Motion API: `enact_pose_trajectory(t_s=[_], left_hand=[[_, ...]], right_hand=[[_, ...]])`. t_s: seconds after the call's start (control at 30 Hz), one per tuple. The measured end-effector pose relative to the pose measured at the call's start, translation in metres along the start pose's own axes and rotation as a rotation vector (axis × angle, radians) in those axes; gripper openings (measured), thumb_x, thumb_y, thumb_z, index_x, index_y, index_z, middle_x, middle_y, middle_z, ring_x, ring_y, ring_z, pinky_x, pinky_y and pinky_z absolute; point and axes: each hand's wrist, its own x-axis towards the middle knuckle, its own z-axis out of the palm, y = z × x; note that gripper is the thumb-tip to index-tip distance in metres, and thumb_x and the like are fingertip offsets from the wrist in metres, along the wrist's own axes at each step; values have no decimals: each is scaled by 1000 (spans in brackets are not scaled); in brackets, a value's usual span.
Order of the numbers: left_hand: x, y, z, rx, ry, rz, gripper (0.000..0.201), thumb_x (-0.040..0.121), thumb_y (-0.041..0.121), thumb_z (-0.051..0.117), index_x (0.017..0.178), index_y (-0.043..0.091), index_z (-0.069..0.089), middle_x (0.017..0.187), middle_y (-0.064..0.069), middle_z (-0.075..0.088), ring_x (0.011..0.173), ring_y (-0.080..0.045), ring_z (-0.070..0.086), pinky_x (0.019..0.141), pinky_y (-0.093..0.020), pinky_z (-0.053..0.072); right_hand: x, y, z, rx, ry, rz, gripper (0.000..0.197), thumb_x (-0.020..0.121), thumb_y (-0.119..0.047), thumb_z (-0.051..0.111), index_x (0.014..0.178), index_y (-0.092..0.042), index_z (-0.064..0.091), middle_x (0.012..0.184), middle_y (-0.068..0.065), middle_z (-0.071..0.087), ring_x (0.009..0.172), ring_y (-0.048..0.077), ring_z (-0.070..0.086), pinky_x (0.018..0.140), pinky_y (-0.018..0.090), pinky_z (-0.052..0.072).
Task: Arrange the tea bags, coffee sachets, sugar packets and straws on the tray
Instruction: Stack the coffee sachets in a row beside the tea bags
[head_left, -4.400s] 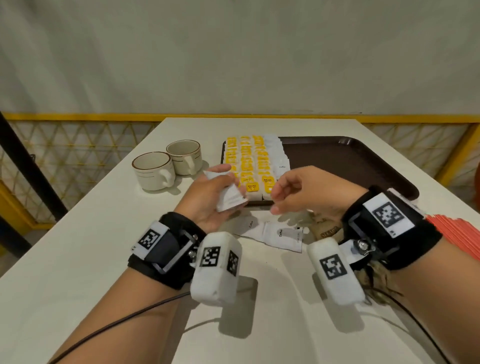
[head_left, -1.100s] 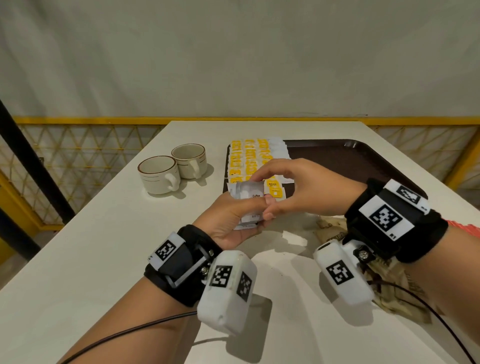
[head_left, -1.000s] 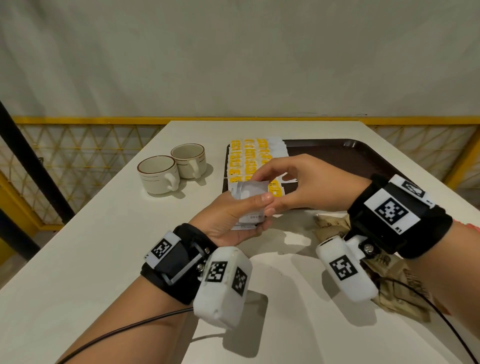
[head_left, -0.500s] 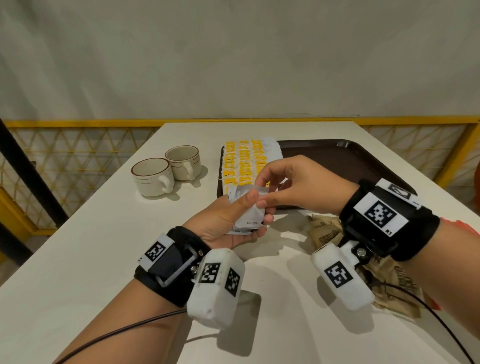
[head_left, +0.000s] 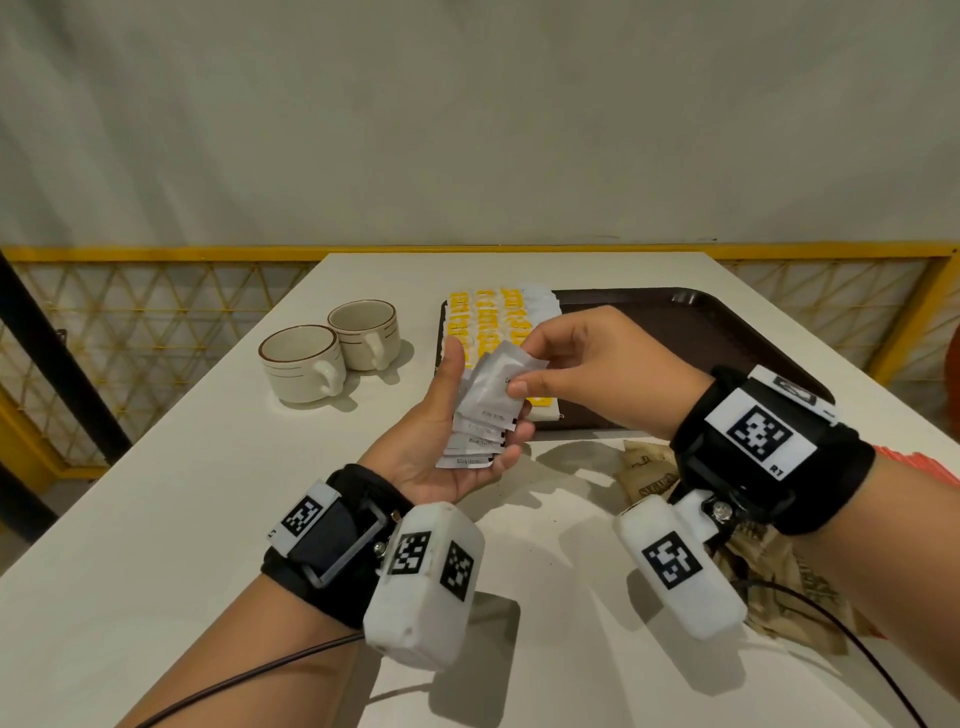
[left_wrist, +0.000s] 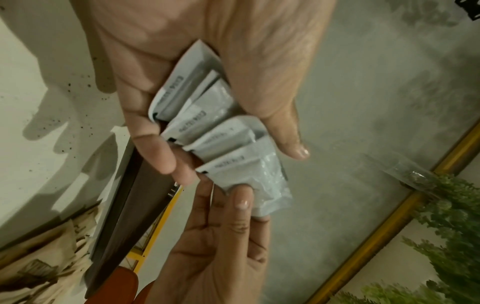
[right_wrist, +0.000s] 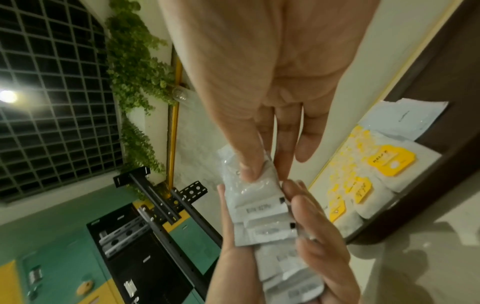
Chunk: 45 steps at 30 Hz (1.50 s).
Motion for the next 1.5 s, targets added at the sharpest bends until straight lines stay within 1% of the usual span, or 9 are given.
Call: enact_pose_trajectory(t_s=[0.17,0.4,0.67,0.77,0.9,1.07,1.17,1.37,1.5], left_hand=[[-2,-1,3,-20,99,16,45,68,58,62,86,17,70,72,-3,60,62,-14,57,56,-23,50],[0,23,2,0,103,70,10,89,26,54,97,21,57,62,3,44,45,-9,40,44,-17,33],[58,88,15,1056,269,176,16,94,17,50,87,18,64,68,0,45,51,-13,36,47,-21,28],[85,96,18,1375,292,138,12,93,21,53,87,20,64,75,-1,50,56,-16,39,49,-23,32],[112,94,20,1633,249,155,12,96,15,49,95,12,60,74,-1,43,55,-12,32,39,-9,27],[139,92,11,1667,236,173,6,92,15,56,91,9,59,84,-7,46,62,-14,37,45,-9,30],[152,92,6,1656,229,182,7,88,17,60,90,11,63,88,-4,54,79,-17,46,68,-20,38],[160,91,11,1640,233,179,3,87,12,58,86,14,57,85,-7,51,76,-18,41,64,-23,34],[168,90,19,1728,217,160,4,87,11,55,85,15,55,86,-8,48,78,-18,40,64,-23,33]], right_hand=[[-1,1,-6,352,34,158,11,84,1,65,93,-1,59,100,26,65,87,31,66,84,44,57],[9,16,-47,471,183,261,14,91,5,54,93,-9,51,97,13,59,80,22,67,64,32,60],[47,70,-71,158,94,467,29,82,15,59,92,-12,56,97,14,59,90,27,63,81,42,57],[64,85,-62,48,56,480,31,80,17,61,87,-13,58,88,10,55,75,21,61,71,36,59],[84,103,-57,-62,-13,520,30,79,14,65,83,-15,58,81,9,54,68,21,60,65,36,59],[92,108,-56,-212,-71,536,26,79,5,71,97,-11,62,88,2,57,75,18,61,63,30,59],[89,109,-60,-208,-106,522,29,77,4,73,99,-11,64,89,-1,55,77,18,60,63,30,60],[81,101,-65,-183,-156,501,33,74,3,76,101,-9,63,92,4,58,78,21,61,76,42,59],[79,97,-62,-297,-212,461,52,71,-10,82,118,-12,60,114,1,57,82,17,63,73,36,60]])
